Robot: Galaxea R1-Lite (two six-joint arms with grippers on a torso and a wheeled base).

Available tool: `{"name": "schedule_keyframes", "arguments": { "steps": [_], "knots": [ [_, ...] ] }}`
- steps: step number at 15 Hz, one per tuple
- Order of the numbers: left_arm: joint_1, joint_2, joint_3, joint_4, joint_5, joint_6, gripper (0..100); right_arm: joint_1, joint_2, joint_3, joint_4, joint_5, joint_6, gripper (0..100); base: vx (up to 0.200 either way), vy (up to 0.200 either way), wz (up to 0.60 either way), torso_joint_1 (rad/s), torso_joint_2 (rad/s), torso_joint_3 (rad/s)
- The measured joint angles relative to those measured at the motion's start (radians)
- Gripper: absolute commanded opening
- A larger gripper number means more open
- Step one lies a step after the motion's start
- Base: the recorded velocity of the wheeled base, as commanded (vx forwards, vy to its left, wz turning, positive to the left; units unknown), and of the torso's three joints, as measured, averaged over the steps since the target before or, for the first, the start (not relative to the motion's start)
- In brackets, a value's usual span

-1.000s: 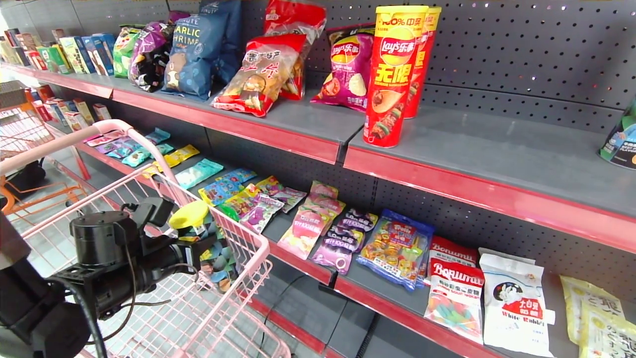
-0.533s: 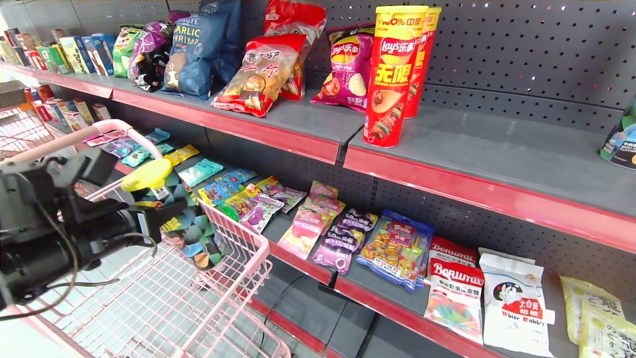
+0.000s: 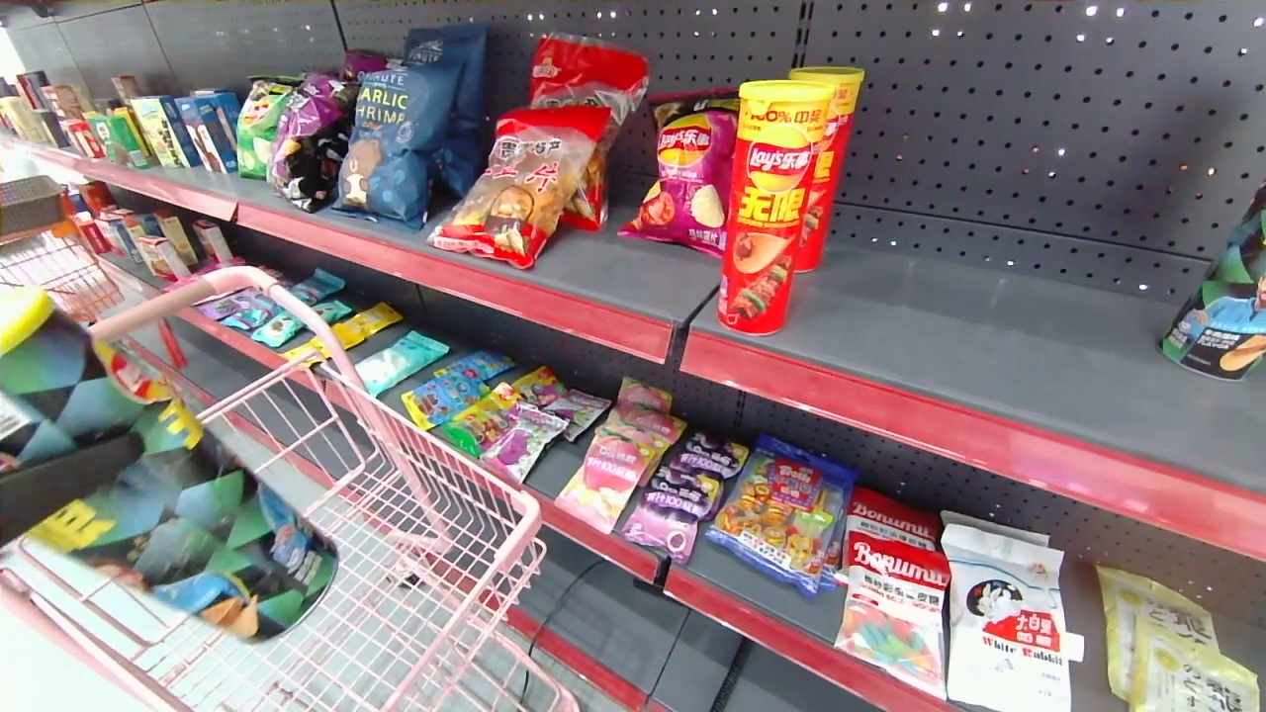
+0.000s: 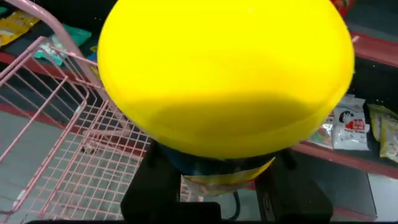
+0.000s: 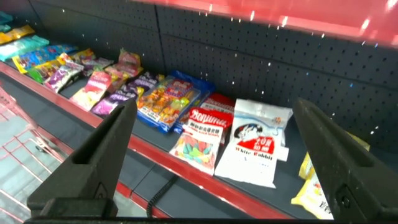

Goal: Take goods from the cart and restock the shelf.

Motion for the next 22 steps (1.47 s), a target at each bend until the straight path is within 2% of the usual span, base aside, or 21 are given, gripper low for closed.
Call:
{"name": "schedule_keyframes", "arguments": {
  "steps": [1, 3, 6, 9, 11, 13, 16, 17, 19, 22],
  "knots": [
    [0.000, -0.053, -0.002, 0.053, 0.011, 0.007, 0, 0.000, 0.000, 0.000, 0.000, 0.000, 0.000, 100, 0.000, 0.000, 0.00, 0.193, -0.55, -0.344],
    [0.002, -0.121, -0.003, 0.071, 0.082, 0.023, 0, 0.000, 0.000, 0.000, 0.001, 0.000, 0.000, 100, 0.000, 0.000, 0.00, 0.217, -0.56, -0.347],
    [0.001, -0.156, -0.003, 0.069, 0.087, 0.028, 0, 0.000, 0.000, 0.000, 0.001, 0.000, 0.001, 100, 0.000, 0.000, 0.00, 0.238, -0.59, -0.359],
    [0.002, -0.169, -0.005, 0.067, 0.098, 0.076, 0, 0.000, 0.000, 0.000, 0.000, 0.000, 0.001, 100, 0.000, 0.000, 0.00, 0.220, -0.53, -0.312],
    [0.003, -0.172, -0.010, 0.065, 0.136, 0.083, 0, 0.000, 0.000, 0.000, 0.000, 0.000, 0.003, 100, 0.000, 0.000, -0.60, 0.168, -0.40, -0.234],
    [0.003, -0.174, -0.010, 0.064, 0.231, 0.113, 0, 0.000, 0.000, 0.000, 0.001, 0.000, 0.005, 100, 0.000, 0.000, -0.60, 0.073, -0.18, -0.088],
    [0.001, -0.176, -0.008, 0.055, 0.236, 0.129, 0, 0.001, 0.000, 0.000, 0.001, 0.000, 0.006, 100, 0.000, 0.000, -0.60, 0.019, -0.01, -0.015],
    [0.001, -0.176, -0.007, 0.054, 0.237, 0.144, 0, 0.000, 0.000, 0.000, 0.001, 0.000, 0.006, 100, 0.000, 0.000, -0.60, 0.002, 0.00, -0.002],
    [0.001, -0.177, 0.003, 0.052, 0.239, 0.210, 0, 0.000, 0.000, 0.000, 0.000, 0.000, 0.006, 100, 0.000, 0.000, -0.60, 0.000, 0.00, 0.000],
    [0.001, -0.175, 0.012, 0.040, 0.248, 0.233, 0, 0.000, 0.000, 0.000, 0.000, 0.000, 0.006, 100, 0.000, 0.000, -0.60, -0.001, 0.00, 0.002]
  ]
}}
